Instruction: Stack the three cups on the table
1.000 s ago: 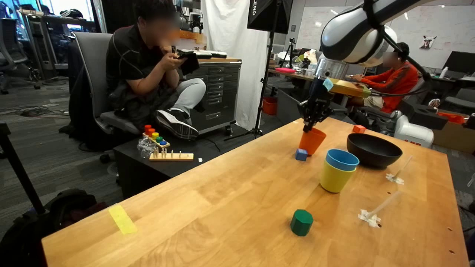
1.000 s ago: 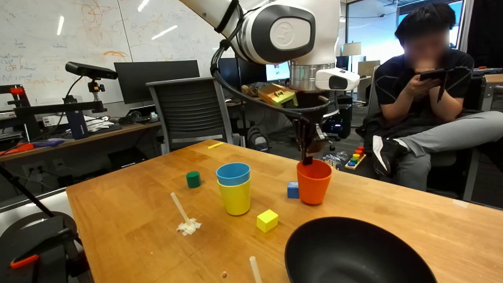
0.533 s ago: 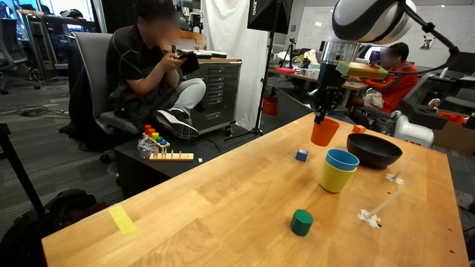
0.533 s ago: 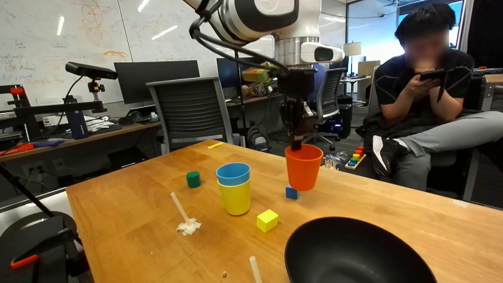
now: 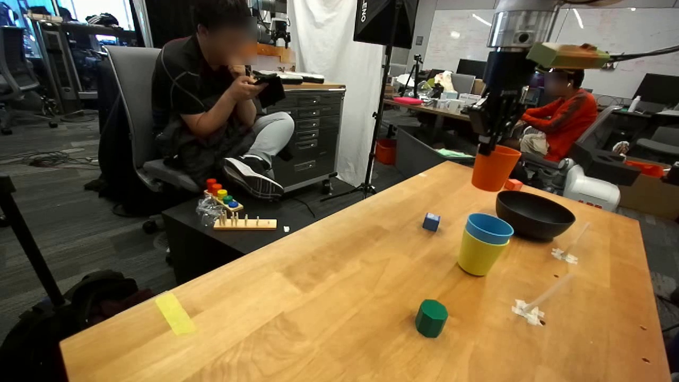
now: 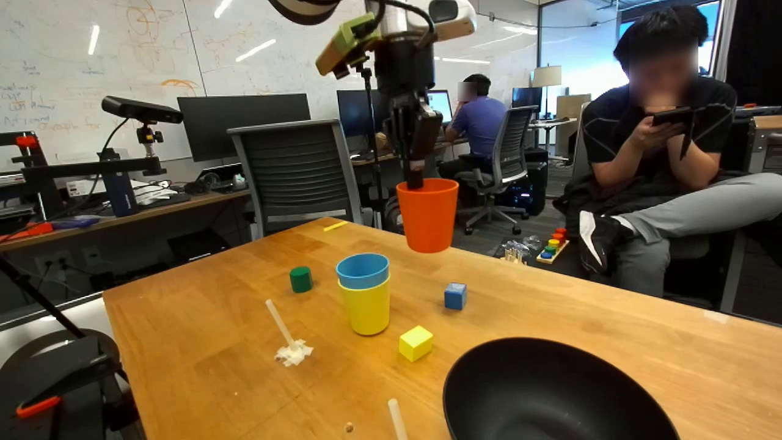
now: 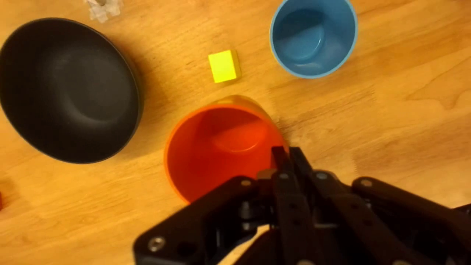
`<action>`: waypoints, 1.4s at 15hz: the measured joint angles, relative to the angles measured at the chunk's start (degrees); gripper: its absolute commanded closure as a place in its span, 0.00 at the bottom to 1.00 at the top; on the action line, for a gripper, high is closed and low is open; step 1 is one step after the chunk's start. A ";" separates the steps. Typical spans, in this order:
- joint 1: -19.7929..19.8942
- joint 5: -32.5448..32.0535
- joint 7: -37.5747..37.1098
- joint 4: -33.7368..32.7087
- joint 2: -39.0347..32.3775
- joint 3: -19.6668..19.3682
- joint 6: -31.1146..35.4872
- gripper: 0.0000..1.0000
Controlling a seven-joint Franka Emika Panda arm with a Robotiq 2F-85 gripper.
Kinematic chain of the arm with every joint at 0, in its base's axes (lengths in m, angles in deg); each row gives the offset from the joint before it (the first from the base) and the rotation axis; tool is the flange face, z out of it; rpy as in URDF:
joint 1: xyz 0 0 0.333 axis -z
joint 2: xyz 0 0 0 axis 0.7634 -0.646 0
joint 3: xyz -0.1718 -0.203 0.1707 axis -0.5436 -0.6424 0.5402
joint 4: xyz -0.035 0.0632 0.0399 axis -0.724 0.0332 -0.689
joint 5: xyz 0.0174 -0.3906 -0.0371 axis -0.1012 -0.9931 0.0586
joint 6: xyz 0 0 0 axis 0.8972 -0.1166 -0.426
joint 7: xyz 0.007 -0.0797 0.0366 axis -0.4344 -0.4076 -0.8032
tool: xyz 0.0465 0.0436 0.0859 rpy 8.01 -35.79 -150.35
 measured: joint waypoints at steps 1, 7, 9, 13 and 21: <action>-0.57 -0.87 0.03 1.97 2.24 0.21 0.00 0.99; -3.36 -3.19 1.57 15.12 13.62 3.17 1.58 0.99; -3.87 -3.19 2.56 19.41 16.07 4.15 4.20 0.99; -4.06 -3.19 4.62 25.33 17.95 4.93 11.23 0.99; -3.96 -3.18 5.97 29.44 17.61 4.79 19.33 0.99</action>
